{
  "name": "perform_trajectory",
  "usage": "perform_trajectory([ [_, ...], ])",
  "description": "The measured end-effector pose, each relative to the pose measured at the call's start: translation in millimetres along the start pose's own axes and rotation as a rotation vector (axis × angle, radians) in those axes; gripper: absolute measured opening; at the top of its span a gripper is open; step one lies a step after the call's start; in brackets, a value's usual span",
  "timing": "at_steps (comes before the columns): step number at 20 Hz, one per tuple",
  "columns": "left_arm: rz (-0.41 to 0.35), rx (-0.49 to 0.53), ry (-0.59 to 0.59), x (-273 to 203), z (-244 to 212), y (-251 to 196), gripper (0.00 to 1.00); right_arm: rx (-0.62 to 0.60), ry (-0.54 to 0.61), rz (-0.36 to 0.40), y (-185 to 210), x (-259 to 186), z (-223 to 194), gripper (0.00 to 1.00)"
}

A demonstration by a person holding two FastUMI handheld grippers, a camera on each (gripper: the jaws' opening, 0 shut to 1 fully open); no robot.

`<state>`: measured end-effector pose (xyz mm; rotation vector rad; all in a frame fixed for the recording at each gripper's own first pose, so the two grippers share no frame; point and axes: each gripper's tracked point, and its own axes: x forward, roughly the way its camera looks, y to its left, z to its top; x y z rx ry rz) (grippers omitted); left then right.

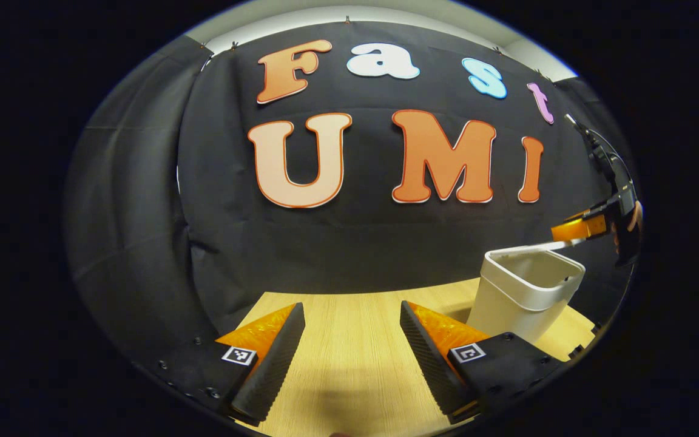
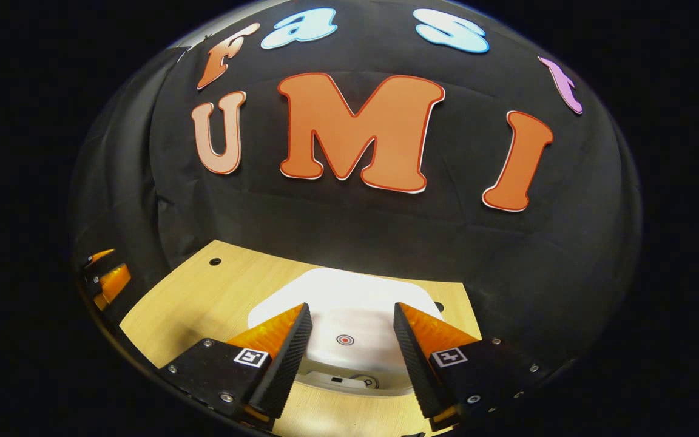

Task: Press the lid of the desktop garbage bin to open it, pick up the crumpled paper on the desktop and throw it into the bin, then pick up the pop can on the desktop and drop it into the bin, and finally close the garbage bin lid.

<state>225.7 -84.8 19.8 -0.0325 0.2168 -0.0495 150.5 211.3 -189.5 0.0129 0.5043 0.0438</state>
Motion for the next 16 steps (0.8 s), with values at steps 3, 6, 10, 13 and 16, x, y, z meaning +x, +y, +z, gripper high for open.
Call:
perform_trajectory([
  [3, -0.01, -0.006, -0.021, -0.2, 12.0, -2.6, 1.0, 0.001, 0.042, 0.002, 2.9, -3.4, -17.9, 0.83],
  [6, -0.018, 0.008, -0.032, 0.5, 16.2, -7.3, 1.0, 0.007, 0.094, 0.011, 6.4, -5.1, -38.4, 0.83],
  [10, -0.04, 0.004, -0.022, 5.9, 13.6, -14.3, 1.0, 0.022, 0.137, 0.03, 11.1, -7.1, -52.8, 0.81],
  [13, -0.041, 0.006, -0.017, 5.8, 12.7, -15.2, 0.96, 0.029, 0.165, 0.053, 17.6, -6.3, -60.1, 0.77],
  [16, -0.037, 0.009, -0.011, 8.1, 12.0, -15.3, 1.0, 0.043, 0.163, 0.052, 18.0, -1.9, -61.2, 0.72],
])
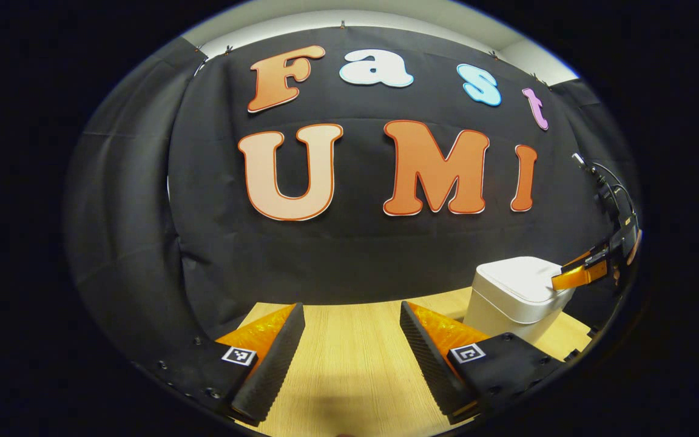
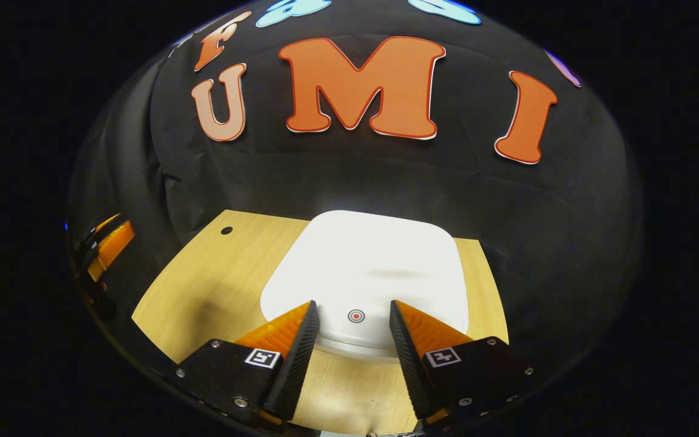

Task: Press the lid of the desktop garbage bin to open it, pick up the crumpled paper on the desktop and throw it into the bin, then pick up the pop can on the desktop and drop it into the bin, and finally close the garbage bin lid.

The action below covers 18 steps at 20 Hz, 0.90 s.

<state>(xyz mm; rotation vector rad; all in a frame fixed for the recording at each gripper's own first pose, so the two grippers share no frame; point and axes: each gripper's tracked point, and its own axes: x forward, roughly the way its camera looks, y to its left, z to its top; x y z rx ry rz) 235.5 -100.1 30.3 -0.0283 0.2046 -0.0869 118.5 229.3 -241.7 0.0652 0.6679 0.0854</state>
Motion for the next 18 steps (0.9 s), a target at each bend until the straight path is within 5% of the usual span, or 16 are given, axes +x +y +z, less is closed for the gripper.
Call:
perform_trajectory([
  [12, -0.016, -0.021, 0.039, 12.2, -3.7, -7.6, 0.96, 0.081, 0.017, -0.036, 1.7, 0.3, -4.8, 0.4],
  [18, -0.063, -0.01, 0.021, 18.3, 13.0, -24.3, 1.0, 0.089, 0.03, -0.045, 2.3, 0.0, -8.8, 0.43],
])
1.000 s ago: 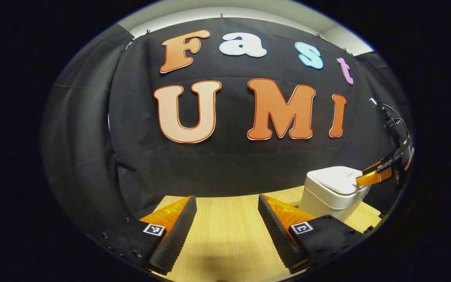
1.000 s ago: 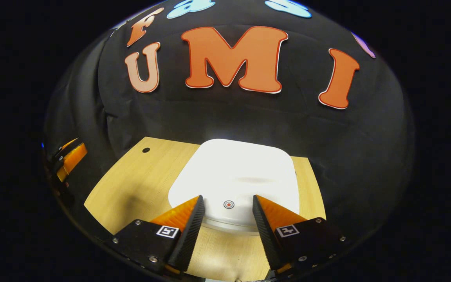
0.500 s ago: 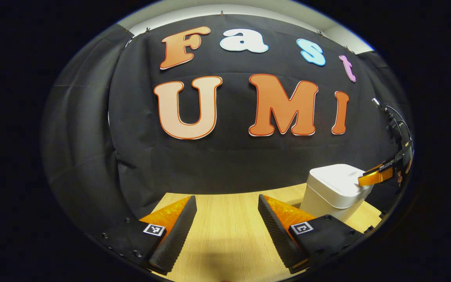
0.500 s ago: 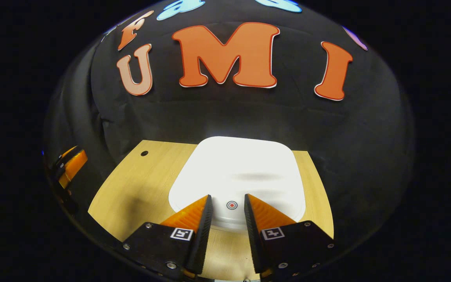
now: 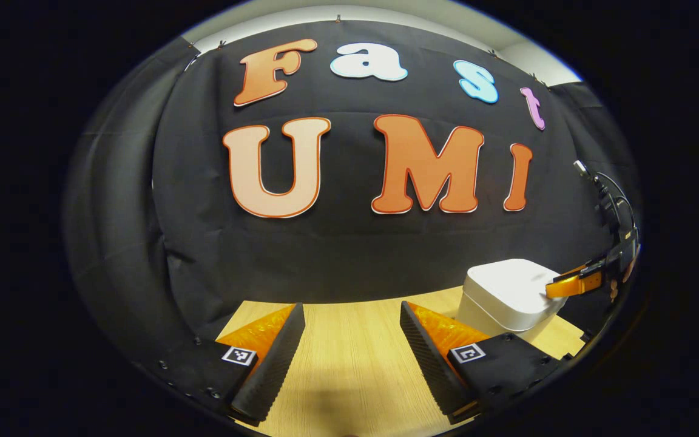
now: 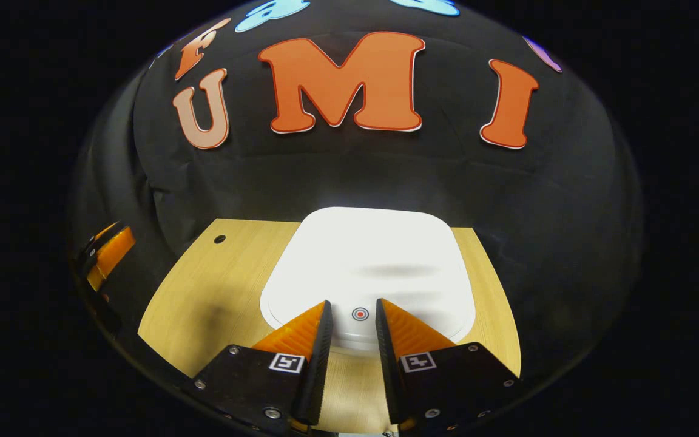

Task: Press the lid of the desktop garbage bin to open it, pick up the crumpled paper on the desktop and throw it into the bin, then pick up the pop can on the desktop and drop it into the bin, and finally close the garbage bin lid.

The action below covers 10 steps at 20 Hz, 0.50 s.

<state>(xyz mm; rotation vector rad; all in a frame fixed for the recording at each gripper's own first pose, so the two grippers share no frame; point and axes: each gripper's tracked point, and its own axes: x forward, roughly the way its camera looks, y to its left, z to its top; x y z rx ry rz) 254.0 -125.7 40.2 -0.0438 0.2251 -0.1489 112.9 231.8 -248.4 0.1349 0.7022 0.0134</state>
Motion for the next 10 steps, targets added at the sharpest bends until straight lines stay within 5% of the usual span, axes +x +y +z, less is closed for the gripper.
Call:
perform_trajectory([
  [7, -0.025, 0.008, -0.045, -2.2, 20.8, -1.8, 1.0, -0.034, -0.092, -0.062, -3.5, 0.2, 4.3, 0.43],
  [10, -0.026, 0.012, -0.062, -3.2, 29.6, 0.7, 1.0, -0.094, -0.137, -0.124, -2.4, -3.3, 11.8, 0.67],
])
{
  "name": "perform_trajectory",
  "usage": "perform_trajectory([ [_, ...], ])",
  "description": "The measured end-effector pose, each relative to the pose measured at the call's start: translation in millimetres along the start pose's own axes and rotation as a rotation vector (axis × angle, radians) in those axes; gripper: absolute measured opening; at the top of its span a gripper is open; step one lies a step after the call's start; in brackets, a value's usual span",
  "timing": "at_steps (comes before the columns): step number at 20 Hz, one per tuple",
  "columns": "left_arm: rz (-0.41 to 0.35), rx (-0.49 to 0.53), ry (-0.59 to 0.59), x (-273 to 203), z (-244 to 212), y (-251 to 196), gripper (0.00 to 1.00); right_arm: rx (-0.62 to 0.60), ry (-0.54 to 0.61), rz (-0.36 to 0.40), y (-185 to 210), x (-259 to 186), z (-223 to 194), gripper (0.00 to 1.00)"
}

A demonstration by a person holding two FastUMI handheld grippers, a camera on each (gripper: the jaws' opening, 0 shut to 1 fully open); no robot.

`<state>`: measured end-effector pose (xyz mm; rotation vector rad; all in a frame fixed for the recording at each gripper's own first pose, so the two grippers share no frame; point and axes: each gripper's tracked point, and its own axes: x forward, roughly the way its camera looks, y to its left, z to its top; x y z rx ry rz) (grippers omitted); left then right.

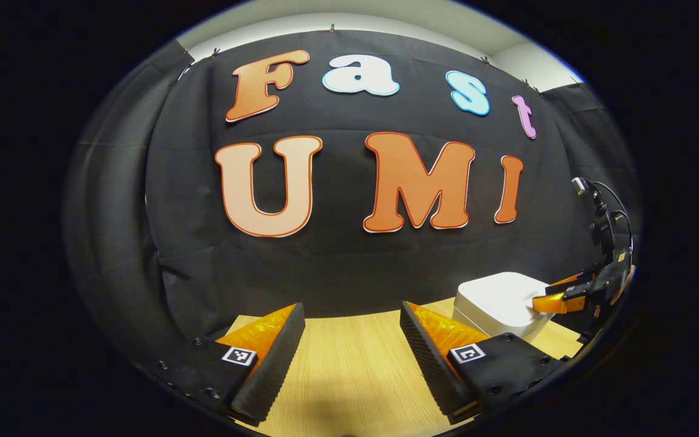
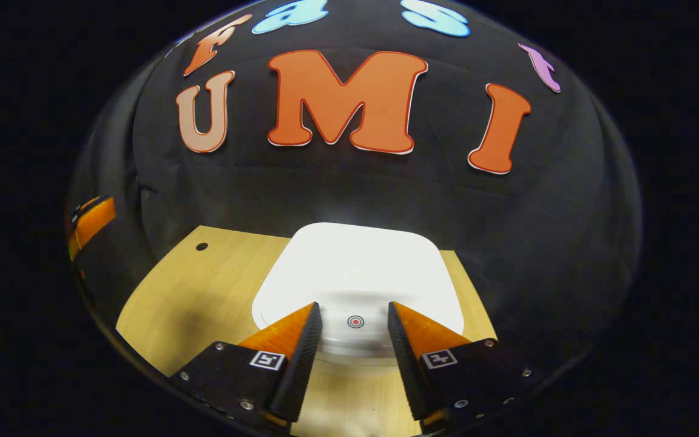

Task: Press the lid of the desktop garbage bin to open it, pick up the crumpled paper on the desktop and throw it into the bin, then pick up the pop can on the desktop and drop it into the bin, and finally close the garbage bin lid.

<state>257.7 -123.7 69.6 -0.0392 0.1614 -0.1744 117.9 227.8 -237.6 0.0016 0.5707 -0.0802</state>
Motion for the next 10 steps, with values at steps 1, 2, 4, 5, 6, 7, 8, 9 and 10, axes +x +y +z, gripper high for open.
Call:
perform_trajectory([
  [1, 0.001, 0.002, -0.006, -1.1, 3.1, 0.4, 1.0, -0.013, -0.011, -0.004, 1.8, -0.2, 0.9, 0.67],
  [2, 0.006, 0.004, -0.01, -0.4, 4.2, 2.1, 1.0, -0.023, -0.019, 0.002, 6.1, -0.8, 1.9, 0.76],
  [4, 0.014, 0.0, -0.014, 0.0, 6.4, 4.8, 1.0, -0.03, -0.031, 0.011, 14.7, -2.8, 2.2, 0.81],
  [5, 0.016, -0.004, -0.018, -0.1, 9.5, 6.1, 1.0, -0.025, -0.044, 0.013, 20.2, -4.1, 3.7, 0.81],
  [6, 0.015, -0.008, -0.024, 0.2, 12.8, 6.9, 1.0, -0.018, -0.066, 0.034, 29.3, -5.0, 7.8, 0.81],
  [7, 0.018, -0.012, -0.032, 0.3, 13.9, 7.1, 1.0, -0.015, -0.089, 0.051, 38.4, -6.9, 11.2, 0.81],
  [8, 0.022, -0.015, -0.039, -0.3, 16.6, 9.6, 1.0, -0.019, -0.117, 0.055, 44.1, -9.3, 17.8, 0.81],
  [9, 0.026, -0.017, -0.045, -1.6, 20.1, 11.6, 1.0, -0.026, -0.149, 0.055, 47.2, -12.7, 24.1, 0.82],
  [10, 0.031, -0.017, -0.051, -2.3, 20.8, 13.9, 1.0, -0.034, -0.179, 0.061, 51.6, -15.0, 31.0, 0.82],
])
